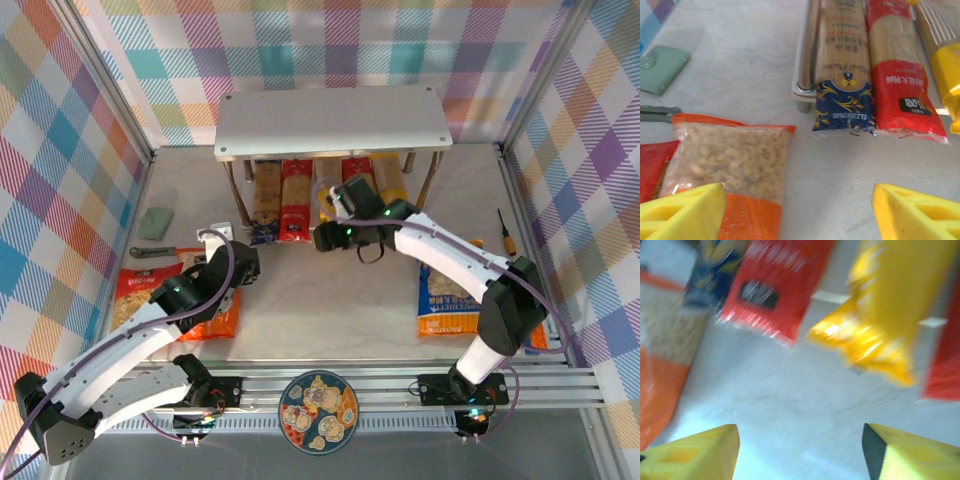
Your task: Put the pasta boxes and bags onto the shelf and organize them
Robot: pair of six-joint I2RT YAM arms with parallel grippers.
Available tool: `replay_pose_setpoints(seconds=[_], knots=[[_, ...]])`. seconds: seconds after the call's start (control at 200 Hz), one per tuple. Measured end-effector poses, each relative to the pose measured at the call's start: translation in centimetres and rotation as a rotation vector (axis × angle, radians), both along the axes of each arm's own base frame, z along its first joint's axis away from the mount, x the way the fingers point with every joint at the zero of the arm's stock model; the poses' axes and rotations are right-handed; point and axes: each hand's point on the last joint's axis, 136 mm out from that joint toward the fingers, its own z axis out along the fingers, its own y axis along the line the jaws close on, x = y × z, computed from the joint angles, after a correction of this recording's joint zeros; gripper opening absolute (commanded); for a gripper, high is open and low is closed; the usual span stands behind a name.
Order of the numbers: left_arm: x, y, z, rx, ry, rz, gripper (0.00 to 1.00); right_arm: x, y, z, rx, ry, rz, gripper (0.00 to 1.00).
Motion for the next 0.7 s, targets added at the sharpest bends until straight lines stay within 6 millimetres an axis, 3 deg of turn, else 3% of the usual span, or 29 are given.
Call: replay_pose_setpoints(seconds=[0.16,0.27,0.495,0.7], knots=[[-0.9,2.1,1.6,-0.02,-0.069,0.068,0.77,-7.3,5.9,-2.1,0.107,0.134,0.194,0.63],[-1.6,3.3,2.7,-0.037,-0.111,0.093,0.77,-9.7,9.6,-4.2,0.155,0.227,0.263,0.72],[-2.3,4.2,3.5,-0.037,-0.129,0.106,0.77,-10.0,16.7,-8.9,0.156,0.34,0.311,0.76],[-2.5,4.5,3.6,-0.03,-0.129,0.109,0.77,-8.8,20.7,-9.6,0.191,0.352,0.332,0.76]])
